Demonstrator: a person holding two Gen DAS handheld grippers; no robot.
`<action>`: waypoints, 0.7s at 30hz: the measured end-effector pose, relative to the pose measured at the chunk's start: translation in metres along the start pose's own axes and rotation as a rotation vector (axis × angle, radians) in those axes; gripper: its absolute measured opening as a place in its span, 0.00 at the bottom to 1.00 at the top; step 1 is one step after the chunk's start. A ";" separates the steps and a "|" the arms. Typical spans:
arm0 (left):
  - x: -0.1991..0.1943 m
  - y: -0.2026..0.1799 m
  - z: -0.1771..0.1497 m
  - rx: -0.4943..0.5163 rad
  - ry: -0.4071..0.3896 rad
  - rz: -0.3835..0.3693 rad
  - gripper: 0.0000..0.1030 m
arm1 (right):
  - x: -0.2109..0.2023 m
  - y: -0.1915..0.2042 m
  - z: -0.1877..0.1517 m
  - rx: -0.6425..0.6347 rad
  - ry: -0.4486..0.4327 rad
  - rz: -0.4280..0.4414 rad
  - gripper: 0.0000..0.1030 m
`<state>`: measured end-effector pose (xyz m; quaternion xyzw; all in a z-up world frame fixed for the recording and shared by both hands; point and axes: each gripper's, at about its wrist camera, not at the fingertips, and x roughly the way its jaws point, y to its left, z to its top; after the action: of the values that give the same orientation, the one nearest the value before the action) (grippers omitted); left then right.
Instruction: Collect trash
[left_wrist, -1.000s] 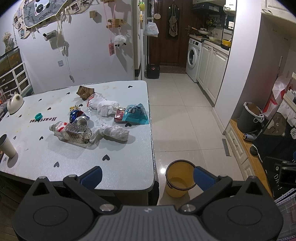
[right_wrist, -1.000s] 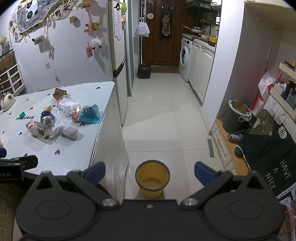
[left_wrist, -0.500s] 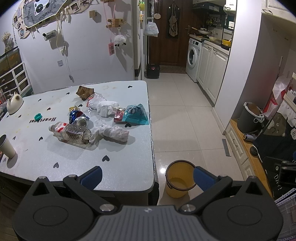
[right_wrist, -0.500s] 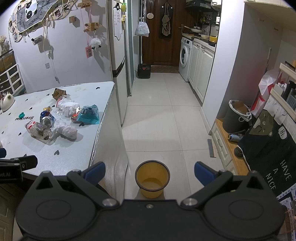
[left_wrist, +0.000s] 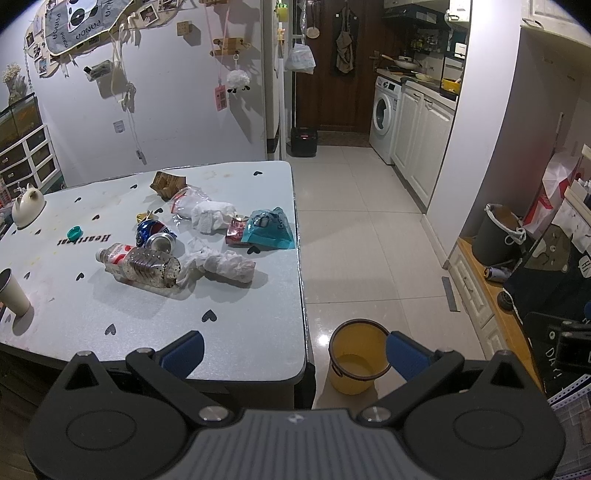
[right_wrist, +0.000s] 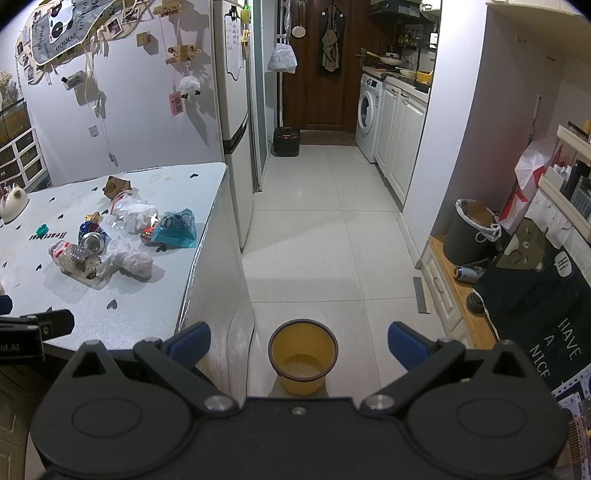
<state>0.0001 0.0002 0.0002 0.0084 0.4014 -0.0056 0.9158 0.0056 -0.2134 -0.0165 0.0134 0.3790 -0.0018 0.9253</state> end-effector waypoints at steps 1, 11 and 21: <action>0.000 0.000 0.000 0.000 0.000 0.000 1.00 | 0.000 0.000 0.000 0.000 0.000 0.000 1.00; 0.000 0.000 0.000 0.000 0.001 0.000 1.00 | 0.000 0.000 0.000 0.000 0.000 0.001 1.00; 0.000 0.000 0.000 -0.001 0.000 -0.001 1.00 | 0.001 0.000 0.001 0.002 0.002 0.002 1.00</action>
<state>0.0001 0.0002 0.0001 0.0079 0.4014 -0.0058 0.9158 0.0069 -0.2137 -0.0167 0.0149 0.3800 -0.0014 0.9249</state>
